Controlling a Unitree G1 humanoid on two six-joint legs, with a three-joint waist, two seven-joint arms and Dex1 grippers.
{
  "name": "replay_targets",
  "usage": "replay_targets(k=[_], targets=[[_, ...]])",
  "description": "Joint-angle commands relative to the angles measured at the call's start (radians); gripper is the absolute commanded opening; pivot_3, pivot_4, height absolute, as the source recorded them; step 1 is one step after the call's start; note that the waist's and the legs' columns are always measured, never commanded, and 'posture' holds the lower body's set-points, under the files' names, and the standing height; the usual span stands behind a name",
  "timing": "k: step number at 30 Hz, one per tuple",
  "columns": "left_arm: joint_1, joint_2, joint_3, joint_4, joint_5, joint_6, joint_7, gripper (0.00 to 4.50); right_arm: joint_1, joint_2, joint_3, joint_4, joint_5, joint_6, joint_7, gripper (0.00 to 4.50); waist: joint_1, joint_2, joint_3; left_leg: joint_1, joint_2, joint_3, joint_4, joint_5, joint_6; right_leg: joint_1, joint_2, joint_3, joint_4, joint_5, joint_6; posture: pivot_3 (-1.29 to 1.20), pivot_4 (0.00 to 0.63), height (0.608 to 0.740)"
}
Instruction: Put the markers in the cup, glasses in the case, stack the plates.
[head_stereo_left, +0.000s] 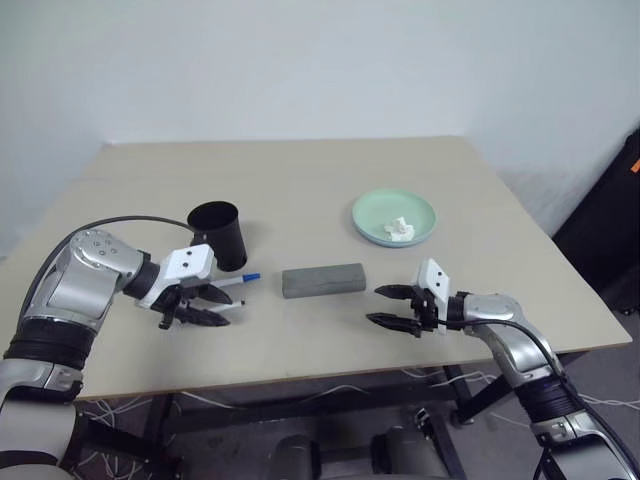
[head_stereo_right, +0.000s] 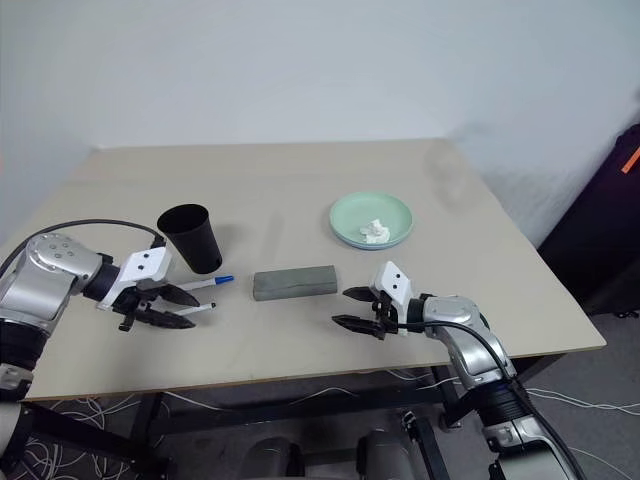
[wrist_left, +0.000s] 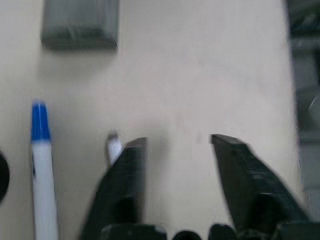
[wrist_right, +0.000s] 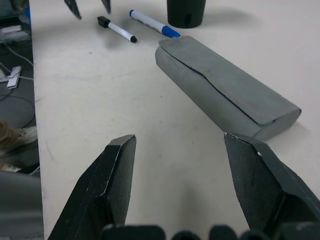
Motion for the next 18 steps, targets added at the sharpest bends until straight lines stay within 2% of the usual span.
replay_targets(k=[1,11,18], targets=[[-0.039,0.003,-0.012,0.06,0.059,-0.051,0.041,3.15,-0.038,0.005,-0.001,0.004,0.004,-0.019,0.013,3.06,-0.001,0.0,0.0,0.0,0.0,0.0,0.0,0.0,0.0,0.0,0.0,0.0,0.0,0.0,0.0,0.0,0.0,0.74],[-0.227,-0.086,-0.104,0.337,0.178,-0.151,0.021,3.15,-0.044,0.017,0.007,0.016,0.002,-0.027,0.007,3.06,-0.001,0.0,0.0,-0.002,0.0,0.003,0.0,0.0,0.0,-0.001,0.001,0.0,0.0,0.001,0.002,0.0,0.0,0.74],[-0.294,-0.143,-0.146,0.496,0.254,-0.221,0.04,3.15,-0.026,0.015,0.004,-0.004,0.005,-0.019,-0.005,3.06,-0.001,0.0,0.0,-0.002,0.0,0.003,0.0,0.0,0.001,-0.001,0.001,0.0,0.0,0.001,0.002,0.0,0.0,0.74]])
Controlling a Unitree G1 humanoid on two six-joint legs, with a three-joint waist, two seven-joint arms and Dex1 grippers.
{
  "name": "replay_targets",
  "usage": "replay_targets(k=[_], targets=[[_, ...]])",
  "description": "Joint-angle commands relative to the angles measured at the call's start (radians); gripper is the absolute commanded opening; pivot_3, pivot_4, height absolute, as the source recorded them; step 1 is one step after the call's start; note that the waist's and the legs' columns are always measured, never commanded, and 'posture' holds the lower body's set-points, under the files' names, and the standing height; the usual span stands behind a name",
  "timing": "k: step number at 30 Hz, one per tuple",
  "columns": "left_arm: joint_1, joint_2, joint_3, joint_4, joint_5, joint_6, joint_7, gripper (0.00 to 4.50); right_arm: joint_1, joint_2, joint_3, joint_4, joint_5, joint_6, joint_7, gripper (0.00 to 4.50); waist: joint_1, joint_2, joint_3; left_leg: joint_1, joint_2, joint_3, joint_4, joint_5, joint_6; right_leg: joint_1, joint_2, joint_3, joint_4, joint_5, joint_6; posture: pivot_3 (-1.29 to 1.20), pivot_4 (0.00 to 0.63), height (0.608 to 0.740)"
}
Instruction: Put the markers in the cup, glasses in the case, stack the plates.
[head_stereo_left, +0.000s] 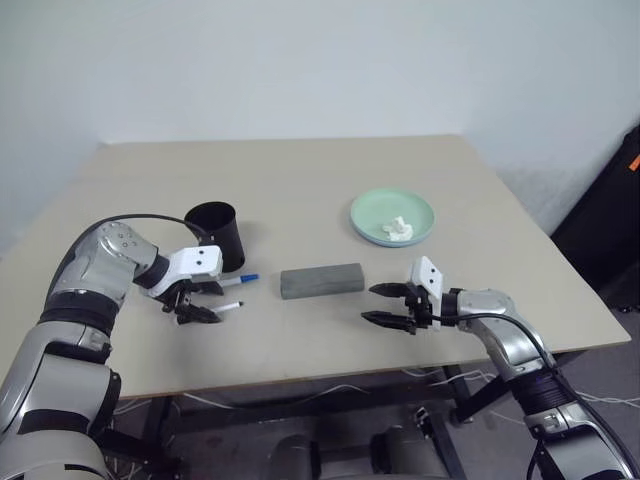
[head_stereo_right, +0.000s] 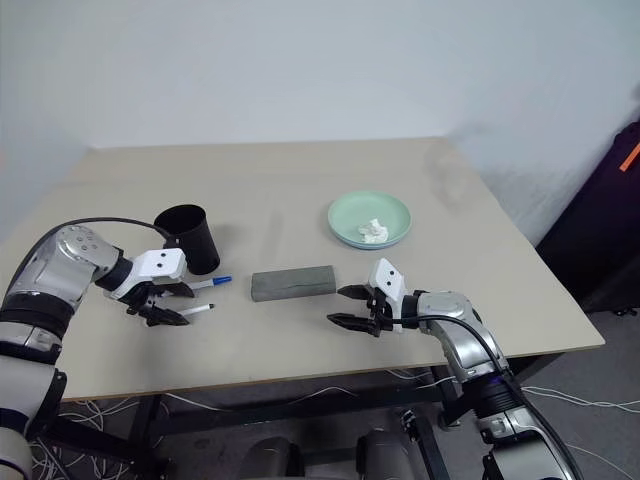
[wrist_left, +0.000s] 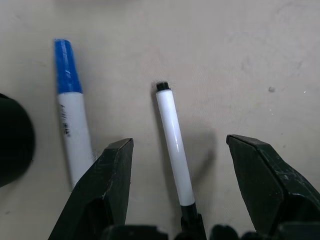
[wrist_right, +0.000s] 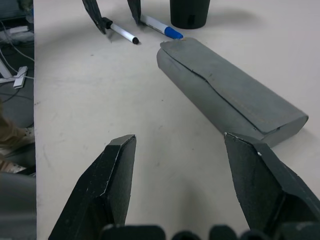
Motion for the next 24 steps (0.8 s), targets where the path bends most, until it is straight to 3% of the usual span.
replay_targets(k=[1,5,7,9,15,16,22,24], targets=[[-0.048,-0.013,-0.009,0.045,0.035,-0.034,0.006,3.15,-0.003,-0.003,-0.017,-0.046,0.008,-0.008,-0.007,3.06,0.0,0.0,0.0,0.0,0.0,0.0,0.0,0.0,0.0,0.0,0.0,0.0,0.0,0.0,0.0,0.0,0.0,0.74],[-0.065,-0.029,-0.021,0.087,0.062,-0.051,0.004,3.15,0.008,-0.007,-0.019,-0.059,0.01,-0.004,-0.014,3.06,0.001,0.0,0.0,0.0,0.0,0.0,0.0,0.0,0.0,0.0,0.0,0.0,0.0,0.0,0.0,0.0,0.0,0.74],[-0.07,-0.036,-0.02,0.103,0.064,-0.059,-0.001,2.79,0.012,-0.009,-0.021,-0.064,0.011,-0.002,-0.016,3.06,0.001,0.0,0.0,0.0,0.0,-0.001,0.0,0.0,0.0,0.0,0.0,0.0,0.0,0.0,0.0,0.0,0.0,0.74],[-0.073,-0.041,-0.014,0.112,0.063,-0.065,-0.004,2.28,0.015,-0.011,-0.022,-0.069,0.012,0.001,-0.018,3.06,0.0,0.0,0.0,0.0,0.0,0.0,0.0,0.0,0.0,0.0,0.0,0.0,0.0,0.0,0.0,0.0,0.0,0.74],[-0.078,-0.037,0.012,0.099,0.04,-0.076,-0.016,0.19,0.011,-0.013,-0.023,-0.071,0.016,0.006,-0.019,3.06,0.0,0.0,0.0,0.0,0.0,0.0,0.0,0.0,0.0,0.0,0.0,0.0,0.0,0.0,0.0,0.0,0.0,0.74],[-0.075,-0.031,0.022,0.09,0.028,-0.074,-0.025,0.03,0.006,-0.013,-0.022,-0.067,0.015,0.005,-0.017,3.06,0.0,0.0,0.0,0.0,0.0,0.0,0.0,0.0,0.0,0.0,0.0,0.0,0.0,0.0,0.0,0.0,0.0,0.74],[-0.036,-0.007,0.074,0.021,-0.037,-0.06,-0.067,0.03,-0.015,-0.008,-0.016,-0.046,0.011,-0.001,-0.009,3.06,0.0,0.0,0.0,0.0,0.0,0.0,0.0,0.0,0.0,0.0,0.0,0.0,0.0,0.0,0.0,0.0,0.0,0.74],[-0.013,0.009,0.079,-0.062,-0.136,0.008,-0.072,0.03,-0.022,-0.006,-0.014,-0.04,0.01,-0.003,-0.006,3.06,0.0,0.0,0.0,0.0,0.0,0.0,0.0,0.0,0.0,-0.001,0.0,0.0,0.0,0.0,0.0,0.0,0.0,0.74]])
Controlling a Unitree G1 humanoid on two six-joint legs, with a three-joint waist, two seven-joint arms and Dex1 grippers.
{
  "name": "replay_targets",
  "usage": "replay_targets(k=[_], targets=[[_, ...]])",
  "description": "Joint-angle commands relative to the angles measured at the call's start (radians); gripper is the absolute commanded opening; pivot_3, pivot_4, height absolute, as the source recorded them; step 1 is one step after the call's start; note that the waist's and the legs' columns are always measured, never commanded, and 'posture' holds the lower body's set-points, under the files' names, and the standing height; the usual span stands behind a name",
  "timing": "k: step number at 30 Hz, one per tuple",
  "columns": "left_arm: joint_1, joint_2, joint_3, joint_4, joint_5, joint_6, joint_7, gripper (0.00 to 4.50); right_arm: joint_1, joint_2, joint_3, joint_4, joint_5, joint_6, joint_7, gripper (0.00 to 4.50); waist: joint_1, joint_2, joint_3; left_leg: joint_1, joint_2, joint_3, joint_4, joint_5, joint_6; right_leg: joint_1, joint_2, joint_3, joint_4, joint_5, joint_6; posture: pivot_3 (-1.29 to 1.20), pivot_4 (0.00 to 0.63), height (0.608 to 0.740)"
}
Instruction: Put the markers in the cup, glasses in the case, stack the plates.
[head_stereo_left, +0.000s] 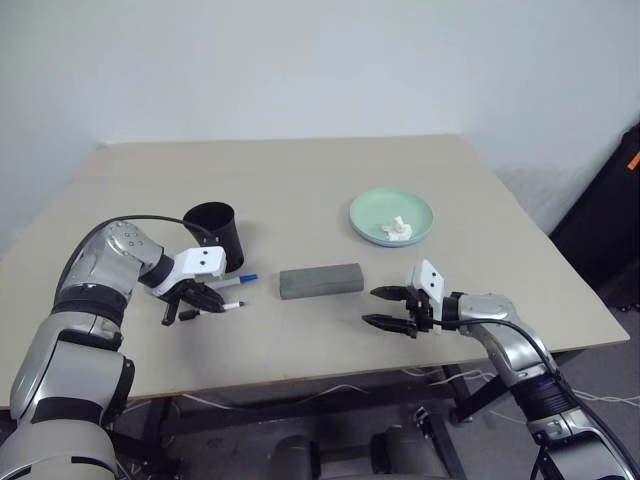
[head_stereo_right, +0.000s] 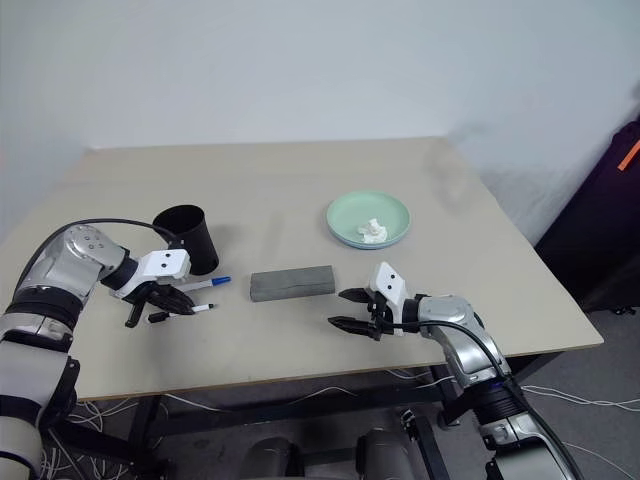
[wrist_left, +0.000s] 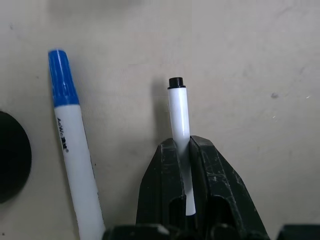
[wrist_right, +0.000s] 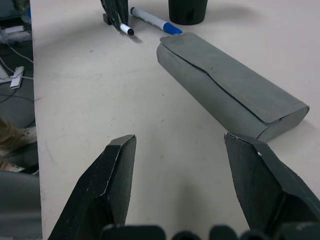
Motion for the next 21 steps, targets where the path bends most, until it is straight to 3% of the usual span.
replay_targets(k=[1,4,10,17,21], targets=[[0.022,0.042,0.036,-0.154,-0.172,0.102,-0.019,0.03,-0.039,0.001,-0.014,-0.008,0.008,-0.014,0.011,3.06,0.0,0.0,0.0,0.0,0.0,0.0,0.0,0.0,0.0,0.0,0.0,0.0,0.0,0.0,0.0,0.0,0.0,0.74],[0.048,0.043,0.104,-0.311,-0.358,0.245,-0.019,0.03,-0.049,0.004,-0.01,0.002,0.006,-0.018,0.017,3.06,0.001,0.0,0.0,-0.001,0.0,-0.001,0.0,0.0,0.0,0.0,0.0,0.0,0.0,0.0,0.0,0.0,0.0,0.74],[0.002,-0.068,0.304,-0.445,-0.506,0.493,0.161,0.03,-0.076,0.011,-0.002,0.025,-0.006,-0.029,0.02,3.06,0.0,-0.001,0.0,-0.001,-0.001,-0.002,0.002,0.0,0.001,0.002,-0.001,0.0,0.0,0.0,0.0,0.0,0.0,0.74],[0.042,-0.183,0.461,-0.525,-0.524,0.46,0.491,0.03,-0.117,0.028,-0.014,0.043,-0.005,-0.033,-0.003,3.06,-0.001,0.0,0.0,0.003,0.0,-0.002,0.0,0.0,0.001,0.002,0.002,0.004,0.001,0.001,0.001,0.0,0.0,0.74],[0.082,-0.217,0.503,-0.516,-0.474,0.329,0.656,0.03,-0.133,0.029,-0.023,0.031,0.008,-0.024,-0.003,3.06,0.0,-0.001,0.0,0.003,0.0,-0.001,0.0,0.001,0.0,0.002,0.002,0.004,0.001,0.001,0.0,0.0,0.0,0.74]])
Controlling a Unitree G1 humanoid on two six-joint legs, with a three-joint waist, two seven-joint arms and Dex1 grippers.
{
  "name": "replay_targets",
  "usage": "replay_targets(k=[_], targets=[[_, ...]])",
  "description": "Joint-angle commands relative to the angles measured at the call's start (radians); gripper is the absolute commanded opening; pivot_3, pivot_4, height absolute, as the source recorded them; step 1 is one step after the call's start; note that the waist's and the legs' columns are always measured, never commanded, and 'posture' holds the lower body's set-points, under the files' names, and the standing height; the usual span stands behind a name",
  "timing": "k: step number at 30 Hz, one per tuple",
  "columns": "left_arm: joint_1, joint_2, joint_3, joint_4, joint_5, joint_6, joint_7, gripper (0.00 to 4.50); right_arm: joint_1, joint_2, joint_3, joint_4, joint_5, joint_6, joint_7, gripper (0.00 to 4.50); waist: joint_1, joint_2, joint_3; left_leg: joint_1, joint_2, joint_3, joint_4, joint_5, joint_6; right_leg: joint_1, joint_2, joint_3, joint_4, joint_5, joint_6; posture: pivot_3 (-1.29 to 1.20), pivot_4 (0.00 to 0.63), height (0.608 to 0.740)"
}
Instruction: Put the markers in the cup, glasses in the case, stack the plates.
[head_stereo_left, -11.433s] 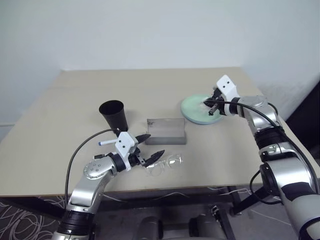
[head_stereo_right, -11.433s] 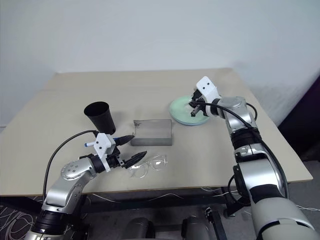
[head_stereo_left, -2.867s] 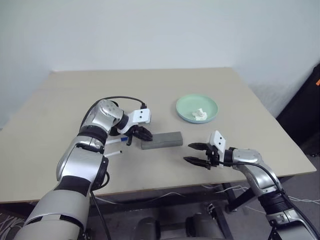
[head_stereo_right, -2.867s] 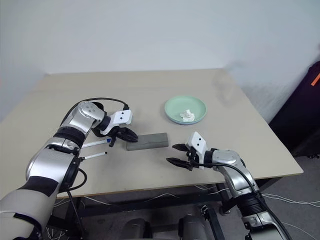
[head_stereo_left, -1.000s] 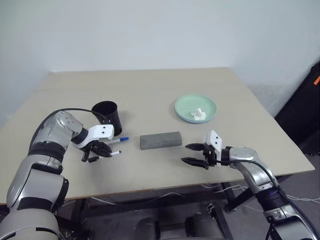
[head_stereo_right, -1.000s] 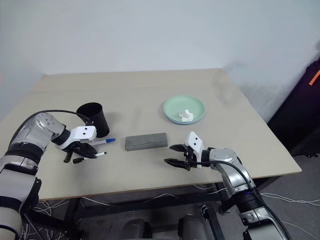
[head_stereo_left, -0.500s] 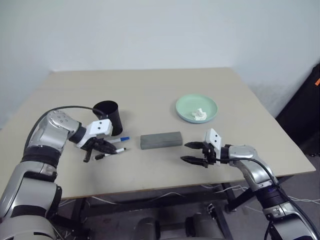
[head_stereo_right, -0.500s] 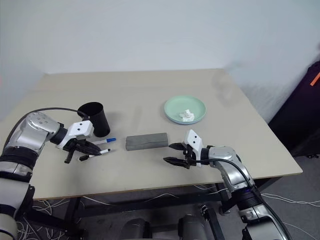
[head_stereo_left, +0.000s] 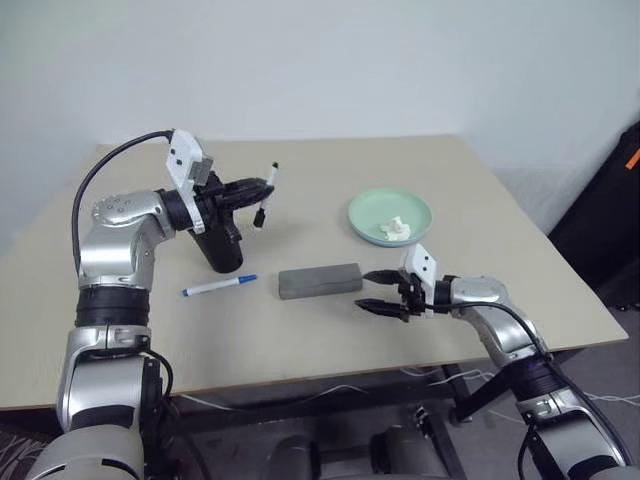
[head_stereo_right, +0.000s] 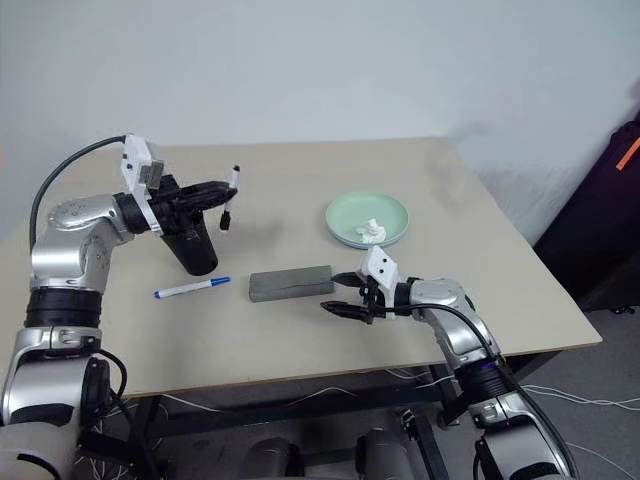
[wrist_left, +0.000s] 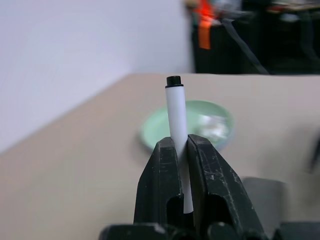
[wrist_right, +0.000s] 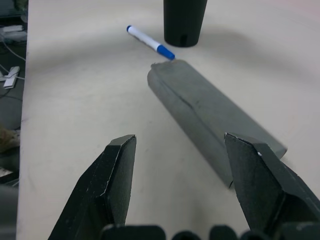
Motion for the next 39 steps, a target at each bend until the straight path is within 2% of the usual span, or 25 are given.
replay_targets(k=[1,9,23,27,32,39], targets=[[0.009,-0.009,0.052,-0.011,0.04,-0.111,0.138,0.03,-0.029,0.0,-0.03,-0.027,0.015,-0.006,0.0,3.06,0.0,0.0,0.0,0.0,0.0,0.0,0.0,0.0,0.0,0.0,0.0,0.0,0.0,0.0,0.0,0.0,0.0,0.74],[-0.005,-0.028,0.102,0.176,0.087,-0.307,0.33,0.03,-0.033,0.005,-0.025,-0.018,0.01,-0.011,0.0,3.06,0.0,0.0,0.0,0.0,-0.001,0.002,0.0,0.0,0.0,0.001,-0.001,0.0,0.0,0.001,0.0,0.0,0.0,0.74],[-0.027,-0.06,0.103,0.398,0.098,-0.461,0.357,0.03,-0.025,0.003,-0.029,-0.021,0.007,-0.013,-0.004,3.06,0.0,-0.001,0.0,-0.001,0.0,0.002,0.0,0.0,0.0,0.0,-0.001,-0.001,-0.001,0.001,0.0,0.0,0.0,0.74],[-0.028,-0.058,0.103,0.41,0.101,-0.471,0.361,1.15,-0.026,0.004,-0.029,-0.02,0.007,-0.014,-0.004,3.06,0.0,-0.001,0.0,-0.001,0.0,0.002,0.0,0.0,0.0,0.0,-0.001,-0.001,-0.001,0.001,0.0,0.0,0.0,0.74],[-0.027,-0.052,0.096,0.413,0.107,-0.478,0.355,2.89,-0.032,0.008,-0.026,-0.013,0.005,-0.016,-0.003,3.06,0.0,-0.001,0.0,-0.001,0.0,0.002,0.0,0.0,0.0,0.0,-0.001,-0.001,-0.001,0.001,0.0,0.0,0.0,0.74],[-0.022,-0.047,0.1,0.361,0.07,-0.423,0.286,2.89,-0.034,0.01,-0.025,-0.013,0.006,-0.017,-0.001,3.06,0.0,-0.001,0.0,-0.001,0.0,0.002,0.0,0.0,-0.001,0.0,-0.001,-0.001,-0.001,0.001,0.0,0.0,0.0,0.74]])
